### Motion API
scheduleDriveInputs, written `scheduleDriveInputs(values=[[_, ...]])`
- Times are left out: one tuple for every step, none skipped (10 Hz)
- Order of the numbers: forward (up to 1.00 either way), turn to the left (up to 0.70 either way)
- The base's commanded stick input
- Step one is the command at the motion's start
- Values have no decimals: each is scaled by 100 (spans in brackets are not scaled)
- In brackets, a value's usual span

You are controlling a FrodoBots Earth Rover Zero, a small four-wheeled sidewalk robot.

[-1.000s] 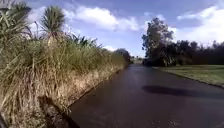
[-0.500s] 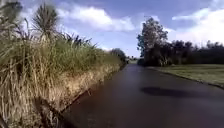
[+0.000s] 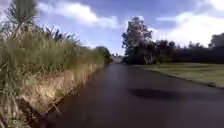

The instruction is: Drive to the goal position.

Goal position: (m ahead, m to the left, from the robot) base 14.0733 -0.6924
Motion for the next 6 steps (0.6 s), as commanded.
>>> scheduleDriveInputs(values=[[7,0],[7,0],[7,0],[8,0],[8,0],[8,0]])
